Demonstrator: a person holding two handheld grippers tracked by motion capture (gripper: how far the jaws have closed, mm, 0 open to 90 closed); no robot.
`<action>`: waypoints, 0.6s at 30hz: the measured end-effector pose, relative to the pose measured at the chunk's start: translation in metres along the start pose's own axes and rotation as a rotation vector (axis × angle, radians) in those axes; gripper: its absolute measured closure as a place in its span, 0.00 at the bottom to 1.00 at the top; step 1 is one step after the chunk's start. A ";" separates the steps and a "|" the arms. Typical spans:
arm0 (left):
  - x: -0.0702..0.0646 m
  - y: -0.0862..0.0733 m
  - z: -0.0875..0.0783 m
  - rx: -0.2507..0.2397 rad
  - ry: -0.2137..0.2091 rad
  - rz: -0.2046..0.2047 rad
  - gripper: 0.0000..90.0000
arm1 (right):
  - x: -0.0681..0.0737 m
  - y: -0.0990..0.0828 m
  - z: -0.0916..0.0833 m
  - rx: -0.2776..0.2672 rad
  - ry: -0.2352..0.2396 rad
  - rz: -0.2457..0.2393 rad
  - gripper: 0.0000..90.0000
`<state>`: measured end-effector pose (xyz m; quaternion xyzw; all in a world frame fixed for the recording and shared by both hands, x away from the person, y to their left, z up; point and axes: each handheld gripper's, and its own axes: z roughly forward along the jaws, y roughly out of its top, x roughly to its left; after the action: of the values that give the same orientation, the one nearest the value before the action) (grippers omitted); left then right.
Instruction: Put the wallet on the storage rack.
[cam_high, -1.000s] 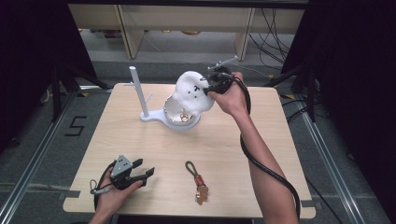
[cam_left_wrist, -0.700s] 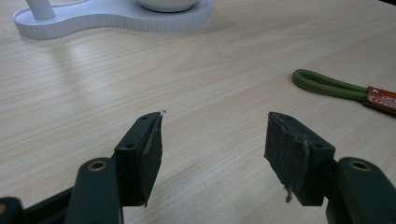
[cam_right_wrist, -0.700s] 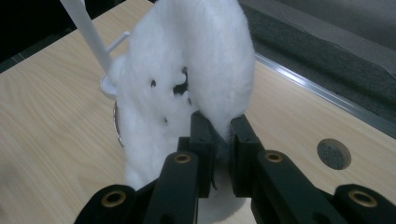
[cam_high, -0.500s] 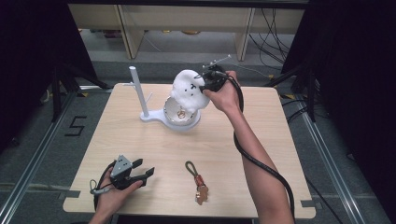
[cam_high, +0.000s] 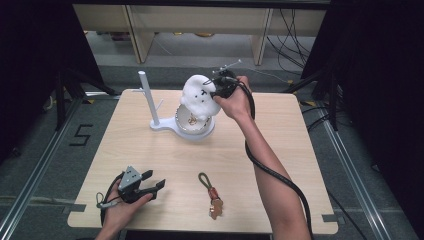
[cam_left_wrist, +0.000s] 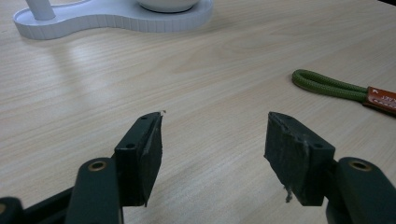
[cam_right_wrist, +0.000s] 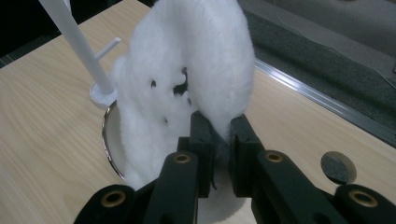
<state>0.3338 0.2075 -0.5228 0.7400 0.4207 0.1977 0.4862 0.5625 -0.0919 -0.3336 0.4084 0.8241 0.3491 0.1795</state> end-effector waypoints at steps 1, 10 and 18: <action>0.000 0.000 0.000 0.000 0.000 0.000 0.40 | 0.000 0.000 0.000 0.000 0.000 0.000 0.92; 0.000 0.000 0.000 -0.005 -0.002 -0.003 0.40 | 0.007 -0.004 0.017 0.029 -0.003 -0.038 0.92; 0.000 0.000 0.000 -0.001 -0.001 0.000 0.40 | 0.014 -0.010 0.033 0.059 -0.017 -0.071 0.91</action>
<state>0.3338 0.2075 -0.5227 0.7399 0.4204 0.1973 0.4867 0.5684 -0.0707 -0.3638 0.3868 0.8465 0.3147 0.1867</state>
